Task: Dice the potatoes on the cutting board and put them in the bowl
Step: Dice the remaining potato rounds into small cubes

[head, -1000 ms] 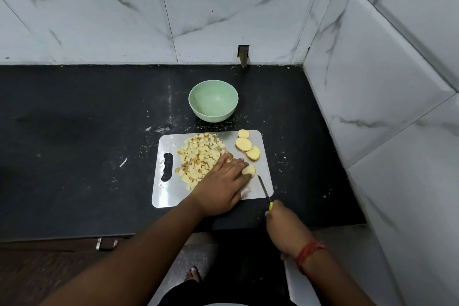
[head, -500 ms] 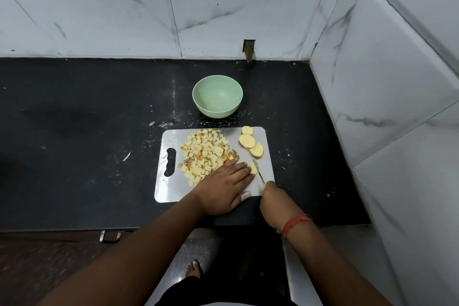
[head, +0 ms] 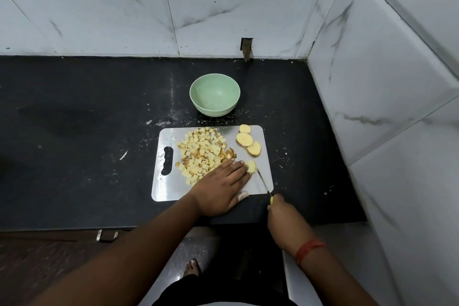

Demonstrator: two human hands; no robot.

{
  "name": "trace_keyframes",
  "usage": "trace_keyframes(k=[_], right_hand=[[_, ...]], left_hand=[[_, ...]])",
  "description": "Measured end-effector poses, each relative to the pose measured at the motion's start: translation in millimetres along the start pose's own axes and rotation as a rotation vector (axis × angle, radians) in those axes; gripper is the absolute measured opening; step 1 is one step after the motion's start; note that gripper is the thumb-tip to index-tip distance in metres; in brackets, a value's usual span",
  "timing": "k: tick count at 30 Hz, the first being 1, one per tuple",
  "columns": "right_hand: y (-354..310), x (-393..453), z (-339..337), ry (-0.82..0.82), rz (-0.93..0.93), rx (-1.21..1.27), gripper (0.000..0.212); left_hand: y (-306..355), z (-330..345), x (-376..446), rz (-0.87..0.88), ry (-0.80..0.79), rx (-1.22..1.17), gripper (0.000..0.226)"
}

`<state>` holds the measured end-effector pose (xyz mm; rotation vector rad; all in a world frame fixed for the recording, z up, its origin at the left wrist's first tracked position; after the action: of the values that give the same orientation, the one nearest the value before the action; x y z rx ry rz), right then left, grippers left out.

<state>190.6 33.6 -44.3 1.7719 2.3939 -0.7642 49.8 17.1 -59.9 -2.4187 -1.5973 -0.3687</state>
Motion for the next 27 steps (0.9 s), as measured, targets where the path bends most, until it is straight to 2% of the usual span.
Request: trace_keyframes(k=[4, 9, 13, 21, 27], right_hand=[[-18.4, 11.9, -6.3, 0.04, -0.039, -0.017, 0.011], [-33.5, 24.9, 1.0, -0.035, -0.037, -0.08, 0.024], [-35.6, 25.2, 3.4, -0.056, -0.033, -0.097, 0.026], [-8.7, 1.4, 20.2, -0.089, 0.021, -0.078, 0.019], [0.9, -10.4, 14.9, -0.043, -0.01, -0.028, 0.004]], left_hand=[[2.8, -6.8, -1.2, -0.008, 0.036, 0.054, 0.058], [4.2, -9.6, -0.1, -0.003, 0.039, 0.063, 0.057], [4.6, -11.2, 2.1, -0.007, 0.035, 0.039, 0.057], [5.3, -17.1, 3.6, -0.007, 0.065, 0.002, 0.074], [4.7, -14.0, 1.8, -0.003, 0.061, 0.015, 0.071]])
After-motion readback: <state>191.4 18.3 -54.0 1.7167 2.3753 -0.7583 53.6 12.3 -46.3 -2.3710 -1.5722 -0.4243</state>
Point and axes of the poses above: each hand's wrist, its own x-axis towards the middle knuckle, its own z-axis out of the palm, y = z × x, the point moved 10 cm from there along x, towards the middle knuckle, and after that the axes turned 11 degrees about y, right-handed, at the moved point
